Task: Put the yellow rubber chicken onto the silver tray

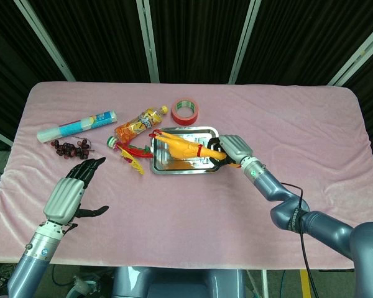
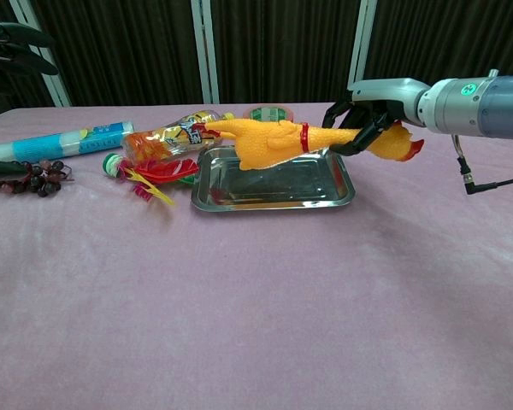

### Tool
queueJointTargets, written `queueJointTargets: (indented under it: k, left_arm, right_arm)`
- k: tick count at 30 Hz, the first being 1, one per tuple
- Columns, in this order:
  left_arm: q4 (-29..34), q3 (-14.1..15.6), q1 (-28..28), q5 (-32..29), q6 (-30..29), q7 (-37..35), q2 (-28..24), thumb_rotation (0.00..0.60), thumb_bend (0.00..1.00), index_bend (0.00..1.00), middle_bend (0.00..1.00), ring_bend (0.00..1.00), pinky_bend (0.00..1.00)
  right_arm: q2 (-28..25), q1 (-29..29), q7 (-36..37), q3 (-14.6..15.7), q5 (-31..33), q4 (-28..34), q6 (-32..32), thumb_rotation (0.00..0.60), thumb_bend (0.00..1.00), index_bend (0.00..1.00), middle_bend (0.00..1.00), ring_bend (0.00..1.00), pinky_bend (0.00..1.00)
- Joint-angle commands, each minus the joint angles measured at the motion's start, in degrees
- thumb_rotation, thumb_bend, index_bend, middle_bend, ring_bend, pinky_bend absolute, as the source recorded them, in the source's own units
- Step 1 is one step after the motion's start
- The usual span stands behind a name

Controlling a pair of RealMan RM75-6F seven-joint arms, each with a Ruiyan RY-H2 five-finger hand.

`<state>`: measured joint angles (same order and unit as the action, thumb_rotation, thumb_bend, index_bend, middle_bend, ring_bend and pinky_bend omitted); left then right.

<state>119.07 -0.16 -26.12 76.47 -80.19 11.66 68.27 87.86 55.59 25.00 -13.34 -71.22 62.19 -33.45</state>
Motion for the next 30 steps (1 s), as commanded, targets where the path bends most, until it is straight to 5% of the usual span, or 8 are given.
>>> queueJointTargets:
  k: [1, 19, 24, 30]
  left_arm:
    - [-0.3, -0.3, 0.4, -0.5, 0.5, -0.3, 0.2, 0.600, 0.04, 0.05, 0.10, 0.07, 0.14]
    - [-1.8, -2.3, 1.9, -2.5, 3.4, -1.5, 0.6, 0.600, 0.04, 0.03, 0.09, 0.07, 0.14]
    - [-2.1, -2.6, 2.3, -2.5, 3.6, -1.9, 0.5, 0.600, 0.04, 0.02, 0.09, 0.07, 0.14]
    - [-2.5, -3.0, 2.7, -2.6, 4.1, -2.4, 0.5, 0.600, 0.04, 0.01, 0.08, 0.07, 0.14]
  right_arm:
    - [0.9, 0.5, -0.4, 0.0, 0.3, -1.3, 0.9, 0.600, 0.73, 1.00, 0.77, 0.70, 0.78]
    - [4.1, 1.9, -1.8, -1.1, 1.7, -3.9, 2.8, 0.600, 0.73, 0.88, 0.69, 0.55, 0.62]
    - [4.2, 2.3, -2.6, -1.1, 2.6, -4.2, 4.2, 0.600, 0.70, 0.53, 0.49, 0.36, 0.43]
    - [3.8, 2.6, -4.1, -1.1, 3.8, -3.7, 5.6, 0.600, 0.40, 0.19, 0.26, 0.15, 0.21]
